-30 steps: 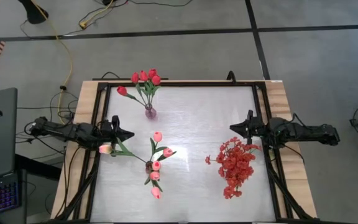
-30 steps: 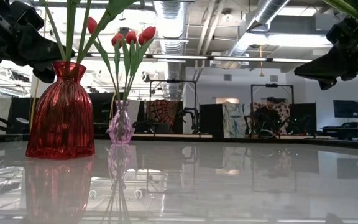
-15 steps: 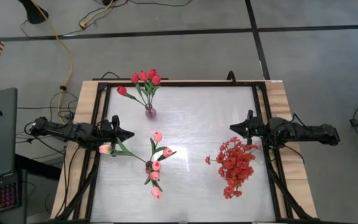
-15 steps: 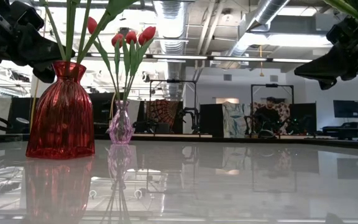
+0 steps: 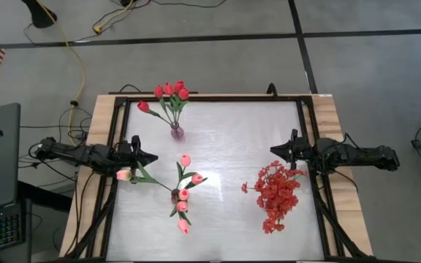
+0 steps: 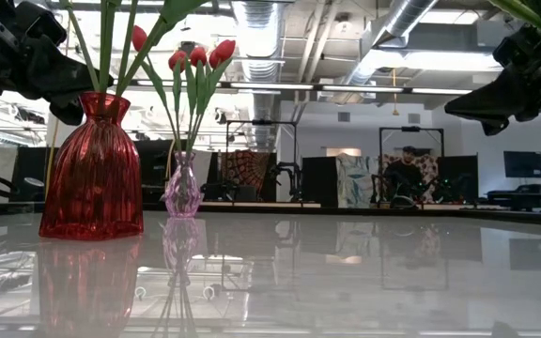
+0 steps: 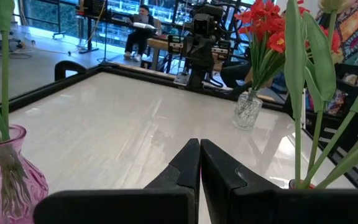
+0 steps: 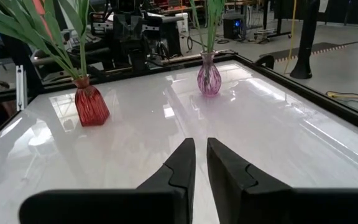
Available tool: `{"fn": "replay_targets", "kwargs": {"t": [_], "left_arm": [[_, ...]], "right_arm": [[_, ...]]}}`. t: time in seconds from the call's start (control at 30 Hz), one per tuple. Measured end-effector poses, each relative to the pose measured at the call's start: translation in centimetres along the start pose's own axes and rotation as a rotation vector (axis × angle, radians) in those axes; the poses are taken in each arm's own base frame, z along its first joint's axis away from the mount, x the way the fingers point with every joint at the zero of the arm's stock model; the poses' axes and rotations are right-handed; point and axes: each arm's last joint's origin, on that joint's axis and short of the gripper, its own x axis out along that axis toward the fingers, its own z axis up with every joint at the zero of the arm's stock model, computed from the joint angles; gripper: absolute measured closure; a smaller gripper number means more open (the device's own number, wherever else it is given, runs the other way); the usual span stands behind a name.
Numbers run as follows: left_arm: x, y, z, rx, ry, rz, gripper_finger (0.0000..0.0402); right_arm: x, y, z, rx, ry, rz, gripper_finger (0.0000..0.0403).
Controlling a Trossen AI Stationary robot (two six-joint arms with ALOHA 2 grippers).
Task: Sort flowers into vase by color
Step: Return to Home Position
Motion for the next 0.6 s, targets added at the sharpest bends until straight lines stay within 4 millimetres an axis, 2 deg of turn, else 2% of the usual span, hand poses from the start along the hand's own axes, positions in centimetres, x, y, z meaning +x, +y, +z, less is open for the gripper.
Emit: {"fn": "replay_targets", "kwargs": {"t": [0.6], "left_arm": [[0.07, -0.13, -0.13, 0.005, 0.017, -0.013, 0.0401]], "right_arm": [[0.00, 0.00, 0.00, 0.000, 0.001, 0.000, 0.0332]]}}
